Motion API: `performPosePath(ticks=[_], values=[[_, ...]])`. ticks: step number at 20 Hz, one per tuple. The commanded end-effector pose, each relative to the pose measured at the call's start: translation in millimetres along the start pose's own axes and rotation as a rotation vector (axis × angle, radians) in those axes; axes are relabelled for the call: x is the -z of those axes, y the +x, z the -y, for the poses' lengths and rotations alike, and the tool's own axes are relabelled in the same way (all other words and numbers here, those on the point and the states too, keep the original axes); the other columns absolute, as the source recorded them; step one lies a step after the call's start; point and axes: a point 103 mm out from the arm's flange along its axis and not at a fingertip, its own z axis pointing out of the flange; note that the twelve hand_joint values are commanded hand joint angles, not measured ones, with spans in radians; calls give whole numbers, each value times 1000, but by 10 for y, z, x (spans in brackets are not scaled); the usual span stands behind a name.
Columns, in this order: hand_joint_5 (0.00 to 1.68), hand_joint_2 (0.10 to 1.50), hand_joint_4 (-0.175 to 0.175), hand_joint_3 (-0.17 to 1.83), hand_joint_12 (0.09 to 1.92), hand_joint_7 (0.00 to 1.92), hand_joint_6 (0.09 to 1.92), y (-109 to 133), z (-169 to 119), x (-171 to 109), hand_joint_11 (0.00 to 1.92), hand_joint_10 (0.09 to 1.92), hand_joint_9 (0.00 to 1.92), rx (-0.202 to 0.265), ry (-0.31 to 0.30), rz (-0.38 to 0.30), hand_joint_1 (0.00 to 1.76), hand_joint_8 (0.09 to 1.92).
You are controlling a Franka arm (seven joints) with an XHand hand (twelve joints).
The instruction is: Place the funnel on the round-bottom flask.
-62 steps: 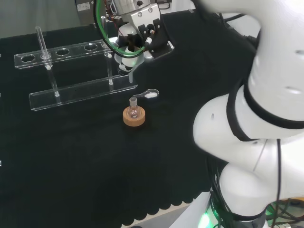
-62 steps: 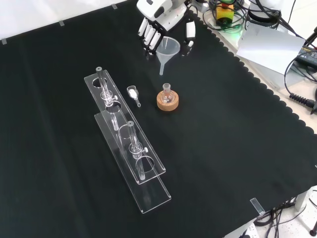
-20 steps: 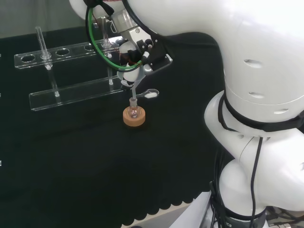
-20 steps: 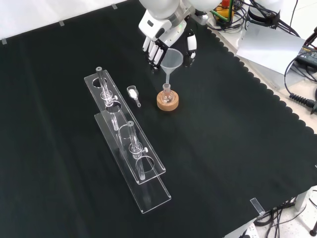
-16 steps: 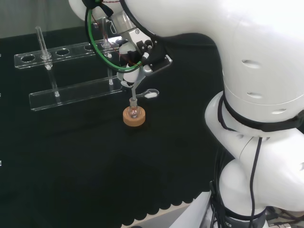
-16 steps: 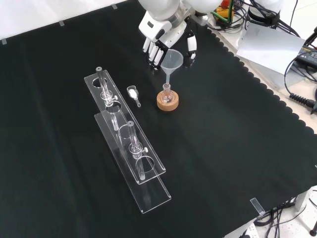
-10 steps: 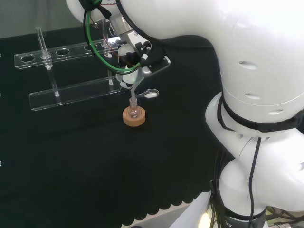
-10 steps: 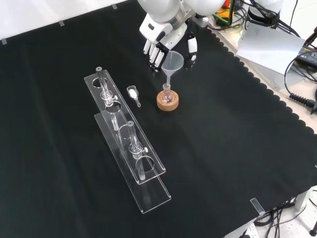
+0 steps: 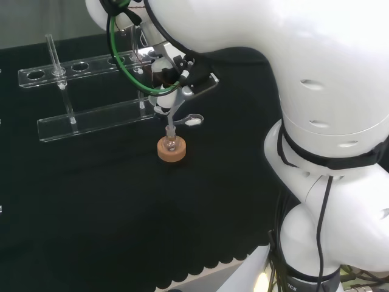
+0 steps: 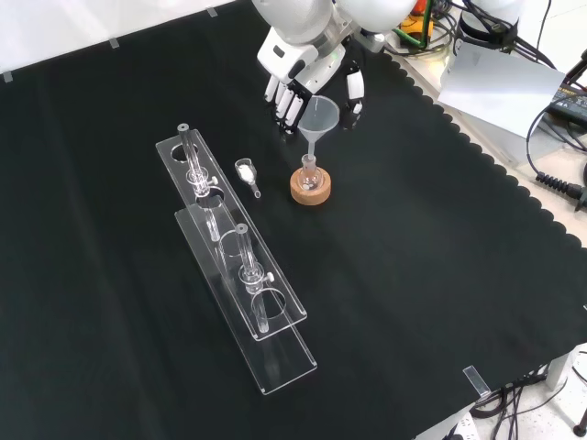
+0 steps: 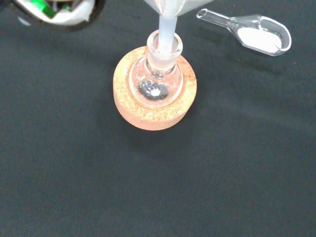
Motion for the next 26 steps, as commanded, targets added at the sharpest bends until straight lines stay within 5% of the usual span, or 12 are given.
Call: performPosePath(ticks=[1, 26], values=[[627, 763, -29, 623, 1274, 481, 603, 1, -13, -18, 539, 470, 828, 4, 2, -9, 825, 647], [631, 764, -30, 624, 1275, 481, 606, 68, -183, -187, 539, 473, 826, 10, 20, 5, 825, 650]])
